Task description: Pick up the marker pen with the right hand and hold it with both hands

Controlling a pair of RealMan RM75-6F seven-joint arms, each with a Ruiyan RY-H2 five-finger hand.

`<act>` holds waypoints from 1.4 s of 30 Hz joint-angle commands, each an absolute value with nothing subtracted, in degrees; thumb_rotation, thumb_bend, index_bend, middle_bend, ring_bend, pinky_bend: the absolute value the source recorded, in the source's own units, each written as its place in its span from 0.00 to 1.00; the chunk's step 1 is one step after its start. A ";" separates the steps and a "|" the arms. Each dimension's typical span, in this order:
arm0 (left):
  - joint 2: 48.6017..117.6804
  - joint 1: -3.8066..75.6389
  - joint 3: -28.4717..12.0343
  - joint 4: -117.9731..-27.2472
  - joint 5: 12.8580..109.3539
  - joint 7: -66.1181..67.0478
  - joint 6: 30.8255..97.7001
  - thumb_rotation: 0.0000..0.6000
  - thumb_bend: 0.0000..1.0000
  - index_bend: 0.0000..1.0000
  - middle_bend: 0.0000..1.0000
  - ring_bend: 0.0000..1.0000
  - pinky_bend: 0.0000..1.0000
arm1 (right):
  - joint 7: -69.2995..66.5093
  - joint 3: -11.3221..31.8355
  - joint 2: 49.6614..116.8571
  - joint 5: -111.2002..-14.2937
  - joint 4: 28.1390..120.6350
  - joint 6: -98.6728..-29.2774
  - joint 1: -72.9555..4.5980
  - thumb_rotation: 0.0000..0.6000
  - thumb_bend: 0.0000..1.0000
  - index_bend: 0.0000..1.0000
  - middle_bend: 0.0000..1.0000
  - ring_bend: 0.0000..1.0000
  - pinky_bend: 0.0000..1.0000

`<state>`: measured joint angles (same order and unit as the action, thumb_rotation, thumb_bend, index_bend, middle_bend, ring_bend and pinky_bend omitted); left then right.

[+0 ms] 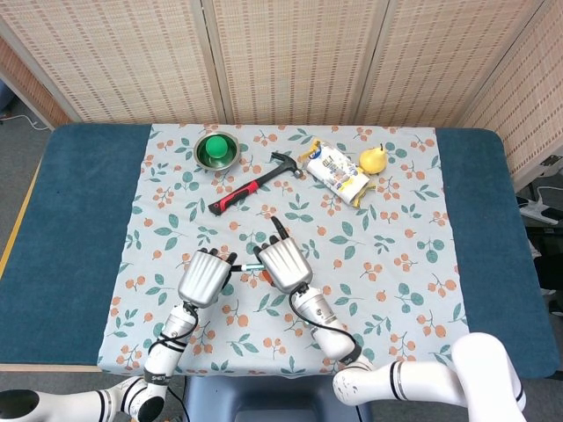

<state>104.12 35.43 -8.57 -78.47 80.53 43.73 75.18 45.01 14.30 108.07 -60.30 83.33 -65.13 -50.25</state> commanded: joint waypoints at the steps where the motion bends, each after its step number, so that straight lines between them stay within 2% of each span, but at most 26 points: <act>1: 104.39 35.38 -8.69 -77.97 80.99 42.55 75.52 1.00 0.80 0.82 1.00 0.67 0.80 | 45.00 14.23 107.94 -60.34 83.27 -65.14 -50.19 1.00 0.40 0.85 0.69 0.41 0.05; 14: 103.77 34.83 -10.15 -76.46 79.94 40.86 75.80 1.00 0.81 0.82 1.00 0.68 0.80 | 45.42 12.83 106.08 -60.07 83.57 -65.04 -49.02 1.00 0.40 0.85 0.69 0.41 0.05; 19: 103.76 34.35 -9.89 -71.10 78.32 35.28 73.46 1.00 0.72 0.80 0.98 0.69 0.77 | 43.50 10.35 105.41 -61.00 81.99 -65.30 -47.05 1.00 0.40 0.85 0.69 0.41 0.05; 21: 104.36 34.08 -9.29 -68.47 77.62 33.35 72.11 1.00 0.65 0.76 0.93 0.68 0.75 | 42.02 9.39 106.61 -61.36 79.57 -65.15 -46.30 1.00 0.40 0.84 0.69 0.41 0.05; 25: 104.25 34.09 -8.25 -67.39 77.44 29.81 69.63 1.00 0.51 0.53 0.72 0.61 0.70 | 38.09 8.27 109.46 -63.37 74.37 -64.65 -45.54 1.00 0.40 0.70 0.67 0.41 0.05; 28: 103.51 34.19 -7.70 -68.64 76.80 29.43 67.62 1.00 0.45 0.33 0.55 0.53 0.66 | 38.16 7.74 110.99 -63.17 71.71 -63.62 -45.16 1.00 0.40 0.46 0.52 0.33 0.06; 29: 103.35 34.20 -7.65 -69.07 76.54 29.59 67.22 1.00 0.44 0.26 0.50 0.51 0.65 | 38.34 7.77 111.19 -63.00 71.51 -63.39 -45.07 1.00 0.40 0.34 0.44 0.29 0.05; 33: 102.89 34.23 -7.69 -70.55 75.30 30.80 66.02 1.00 0.41 0.10 0.34 0.47 0.63 | 39.51 7.95 111.11 -62.29 72.21 -62.90 -44.59 1.00 0.40 0.06 0.29 0.18 0.04; 36: 102.66 34.27 -7.96 -71.32 74.16 31.72 65.34 1.00 0.40 0.06 0.30 0.46 0.63 | 40.55 8.04 110.20 -61.74 73.99 -62.68 -44.16 1.00 0.39 0.01 0.26 0.17 0.03; 40: 101.19 33.86 -8.44 -74.05 73.48 31.80 65.84 1.00 0.40 0.05 0.28 0.45 0.64 | 41.27 8.17 107.68 -62.37 77.67 -63.73 -43.38 1.00 0.37 0.00 0.25 0.16 0.02; 42: 98.59 32.91 -8.27 -78.04 74.23 30.93 67.32 1.00 0.40 0.05 0.25 0.42 0.65 | 41.92 7.92 104.47 -62.28 82.15 -64.84 -42.18 1.00 0.34 0.00 0.21 0.13 0.01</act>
